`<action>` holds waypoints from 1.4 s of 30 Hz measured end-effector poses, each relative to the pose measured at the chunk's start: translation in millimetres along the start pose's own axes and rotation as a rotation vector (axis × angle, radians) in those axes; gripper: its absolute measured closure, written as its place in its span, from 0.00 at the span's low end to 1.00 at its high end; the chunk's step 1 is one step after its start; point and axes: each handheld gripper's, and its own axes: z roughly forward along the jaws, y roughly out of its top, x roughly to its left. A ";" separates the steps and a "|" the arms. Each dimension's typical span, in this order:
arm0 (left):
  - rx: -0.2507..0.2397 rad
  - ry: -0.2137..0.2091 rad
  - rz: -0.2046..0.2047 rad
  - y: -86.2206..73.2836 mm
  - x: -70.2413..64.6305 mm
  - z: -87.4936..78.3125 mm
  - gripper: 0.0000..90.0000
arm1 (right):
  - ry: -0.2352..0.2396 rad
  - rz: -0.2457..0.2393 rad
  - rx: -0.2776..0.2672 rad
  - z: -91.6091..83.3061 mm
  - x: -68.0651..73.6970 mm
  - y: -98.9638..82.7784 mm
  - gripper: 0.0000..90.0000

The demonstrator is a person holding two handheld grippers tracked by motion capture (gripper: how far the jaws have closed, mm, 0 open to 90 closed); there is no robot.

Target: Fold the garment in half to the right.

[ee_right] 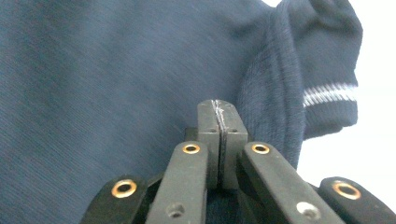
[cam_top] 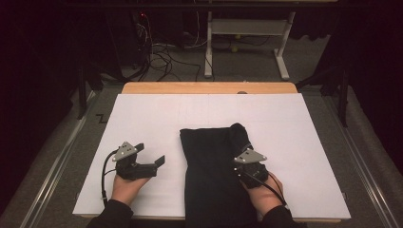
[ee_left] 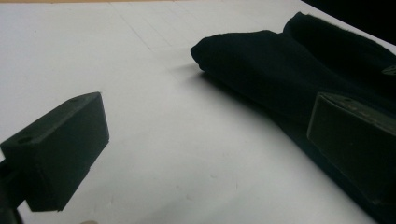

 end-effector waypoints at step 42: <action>-0.087 -0.005 0.090 -18.0 -6.0 -31.4 0.00 | -0.011 0.183 -0.473 -71.3 -80.5 -89.4 0.00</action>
